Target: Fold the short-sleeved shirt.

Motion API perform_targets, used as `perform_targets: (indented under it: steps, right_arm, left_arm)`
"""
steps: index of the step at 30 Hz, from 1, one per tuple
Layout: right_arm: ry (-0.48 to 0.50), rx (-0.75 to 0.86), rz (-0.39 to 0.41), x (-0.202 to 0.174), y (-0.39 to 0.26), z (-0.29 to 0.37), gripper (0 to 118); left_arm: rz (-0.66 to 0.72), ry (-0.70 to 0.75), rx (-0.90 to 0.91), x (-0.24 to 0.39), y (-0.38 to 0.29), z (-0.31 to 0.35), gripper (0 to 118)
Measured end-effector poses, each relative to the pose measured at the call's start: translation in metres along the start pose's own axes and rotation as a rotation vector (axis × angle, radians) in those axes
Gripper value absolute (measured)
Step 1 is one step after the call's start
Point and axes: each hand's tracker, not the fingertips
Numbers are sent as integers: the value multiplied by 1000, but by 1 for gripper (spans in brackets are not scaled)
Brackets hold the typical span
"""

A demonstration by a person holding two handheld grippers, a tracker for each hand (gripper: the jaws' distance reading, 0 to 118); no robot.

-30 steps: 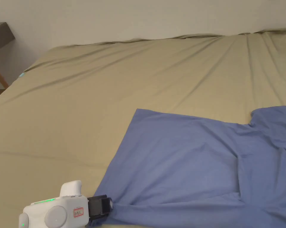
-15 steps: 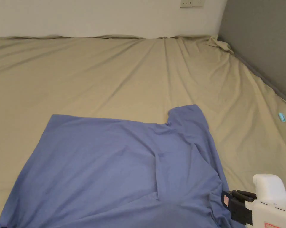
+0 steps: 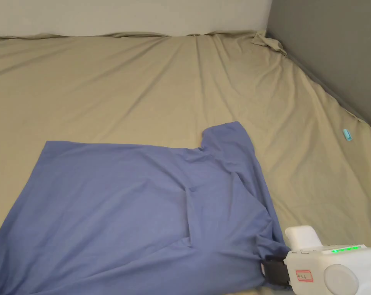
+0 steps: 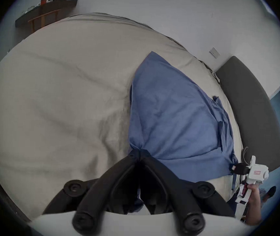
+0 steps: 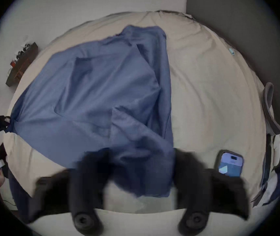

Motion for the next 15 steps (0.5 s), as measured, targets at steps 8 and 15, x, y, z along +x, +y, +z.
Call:
perform_targets:
  steps: [8, 15]
  right_arm:
    - [274, 123, -265, 17, -3, 36, 11]
    - [407, 214, -437, 34, 2, 65, 11]
  left_arm:
    - [117, -60, 22, -13, -4, 3, 0]
    - [280, -201, 93, -8, 8, 17, 0]
